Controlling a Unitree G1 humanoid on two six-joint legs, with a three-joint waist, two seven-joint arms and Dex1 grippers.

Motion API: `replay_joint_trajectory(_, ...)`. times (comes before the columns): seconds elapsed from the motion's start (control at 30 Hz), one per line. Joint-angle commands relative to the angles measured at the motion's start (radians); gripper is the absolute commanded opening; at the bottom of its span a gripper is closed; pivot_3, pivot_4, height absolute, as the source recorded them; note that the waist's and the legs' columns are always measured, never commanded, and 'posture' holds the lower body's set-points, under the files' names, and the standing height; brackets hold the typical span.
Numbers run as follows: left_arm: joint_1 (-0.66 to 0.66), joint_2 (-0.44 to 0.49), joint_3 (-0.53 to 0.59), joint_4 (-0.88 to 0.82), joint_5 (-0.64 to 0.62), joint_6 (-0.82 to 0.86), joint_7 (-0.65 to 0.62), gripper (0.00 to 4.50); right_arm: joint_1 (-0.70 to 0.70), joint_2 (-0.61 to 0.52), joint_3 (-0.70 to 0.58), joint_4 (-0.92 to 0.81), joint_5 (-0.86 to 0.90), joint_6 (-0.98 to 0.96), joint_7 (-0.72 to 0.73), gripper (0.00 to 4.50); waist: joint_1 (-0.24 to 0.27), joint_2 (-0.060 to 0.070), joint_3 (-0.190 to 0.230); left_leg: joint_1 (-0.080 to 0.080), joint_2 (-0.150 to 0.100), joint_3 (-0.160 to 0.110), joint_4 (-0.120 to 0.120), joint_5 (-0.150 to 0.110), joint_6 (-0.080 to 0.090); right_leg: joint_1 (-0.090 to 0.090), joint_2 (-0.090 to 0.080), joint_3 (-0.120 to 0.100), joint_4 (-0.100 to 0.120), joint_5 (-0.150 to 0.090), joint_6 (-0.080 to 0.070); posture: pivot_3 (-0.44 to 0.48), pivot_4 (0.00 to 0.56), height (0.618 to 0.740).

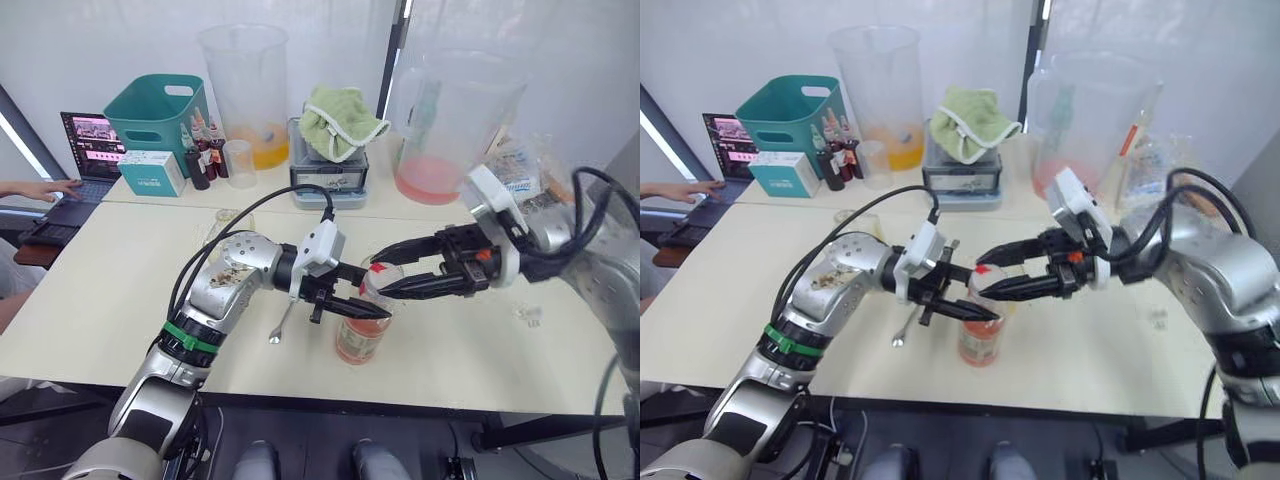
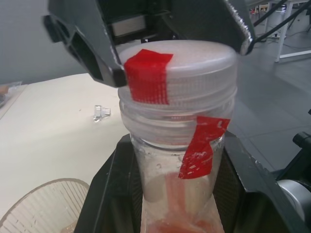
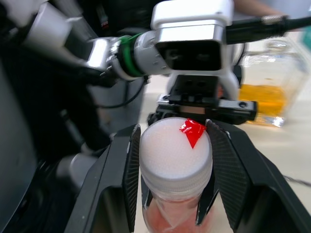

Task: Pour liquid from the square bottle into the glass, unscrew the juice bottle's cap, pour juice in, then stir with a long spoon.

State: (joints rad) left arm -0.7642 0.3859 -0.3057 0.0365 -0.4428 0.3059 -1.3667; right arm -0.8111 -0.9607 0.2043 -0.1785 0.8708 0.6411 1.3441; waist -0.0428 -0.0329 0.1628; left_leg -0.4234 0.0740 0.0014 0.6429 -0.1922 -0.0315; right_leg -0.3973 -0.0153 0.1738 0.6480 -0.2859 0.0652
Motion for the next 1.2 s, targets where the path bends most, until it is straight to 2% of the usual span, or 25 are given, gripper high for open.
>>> replay_joint_trajectory(0.03,0.009,0.027,0.002,0.003,0.024,0.009,-0.006,1.51,-0.026,0.004,0.068,0.052,-0.106,-0.019,0.161,1.62,0.002,0.000,0.000,0.000,0.000,0.000,0.000,0.000,0.000,0.000,0.000,0.000,0.000,0.000,0.000,0.000,0.150,0.740)
replay_joint_trajectory(0.17,0.009,0.026,0.000,0.002,0.025,0.008,-0.002,1.51,-0.048,0.029,0.060,0.085,-0.154,-0.024,0.199,1.62,0.002,0.000,0.000,0.000,0.000,0.000,0.000,0.000,0.000,0.000,0.000,0.000,0.000,0.000,0.000,0.000,0.150,0.740)
replay_joint_trajectory(0.3,0.012,0.023,-0.001,0.003,0.026,0.005,0.002,1.51,-0.027,0.036,0.018,0.059,-0.147,0.005,0.176,1.62,0.002,0.000,0.000,0.000,0.000,-0.001,0.000,0.000,0.000,0.001,0.000,0.000,0.000,0.000,0.000,0.000,0.150,0.740)
replay_joint_trajectory(0.37,0.012,0.021,-0.002,0.006,0.026,0.003,0.002,1.51,-0.015,0.035,-0.007,0.044,-0.131,0.028,0.155,2.63,0.002,0.000,0.000,0.000,0.000,-0.001,0.000,0.000,0.000,0.001,0.000,-0.001,0.000,0.000,0.000,0.000,0.150,0.740)
replay_joint_trajectory(0.47,0.013,0.017,-0.001,0.008,0.024,0.004,0.003,1.51,-0.003,0.032,-0.037,0.026,-0.119,0.068,0.137,3.61,0.002,0.001,0.000,-0.001,0.000,-0.001,0.001,0.000,0.000,0.000,0.000,-0.001,0.000,0.000,0.000,0.000,0.150,0.740)
replay_joint_trajectory(0.57,0.014,0.010,0.000,0.011,0.023,0.005,0.004,1.51,0.026,0.036,-0.146,-0.027,-0.032,0.155,0.043,4.48,0.000,0.003,0.001,-0.001,0.000,-0.001,0.001,0.000,0.000,-0.001,0.000,-0.001,0.001,0.000,0.000,0.000,0.150,0.740)
replay_joint_trajectory(0.73,0.022,0.009,0.001,-0.001,0.022,0.008,0.006,1.51,0.086,0.044,-0.274,-0.143,0.046,0.239,-0.107,4.48,0.001,0.003,0.001,-0.001,0.000,-0.002,0.001,0.000,0.000,0.000,0.000,-0.002,0.001,0.000,0.000,0.000,0.150,0.740)
replay_joint_trajectory(0.83,0.026,0.007,0.003,-0.002,0.021,0.008,0.011,1.51,0.200,0.061,-0.401,-0.308,0.115,0.300,-0.316,4.48,0.002,0.003,0.000,-0.001,0.000,-0.002,0.001,0.000,0.000,0.000,0.000,-0.002,0.001,0.000,0.000,0.000,0.150,0.740)
replay_joint_trajectory(0.93,0.031,0.006,0.004,-0.007,0.021,0.008,0.014,1.51,0.276,0.082,-0.463,-0.421,0.168,0.336,-0.471,4.48,0.002,0.003,0.000,-0.001,0.000,-0.003,0.001,0.000,0.000,0.000,0.000,-0.002,0.001,0.000,0.000,0.000,0.150,0.740)
replay_joint_trajectory(1.07,0.032,0.003,0.007,-0.010,0.021,0.008,0.021,1.51,0.466,0.096,-0.611,-0.612,0.192,0.388,-0.753,4.48,0.003,0.003,0.000,-0.001,-0.001,-0.004,0.000,0.000,0.000,0.001,0.000,-0.002,0.001,0.000,0.000,0.000,0.150,0.740)
replay_joint_trajectory(1.2,0.032,0.004,0.009,-0.008,0.023,0.005,0.022,1.51,0.588,0.116,-0.686,-0.722,0.390,0.372,-0.986,4.48,-0.001,0.003,0.000,-0.001,-0.001,-0.004,0.001,0.000,0.000,0.002,0.000,-0.002,0.001,0.000,0.000,0.000,0.150,0.740)
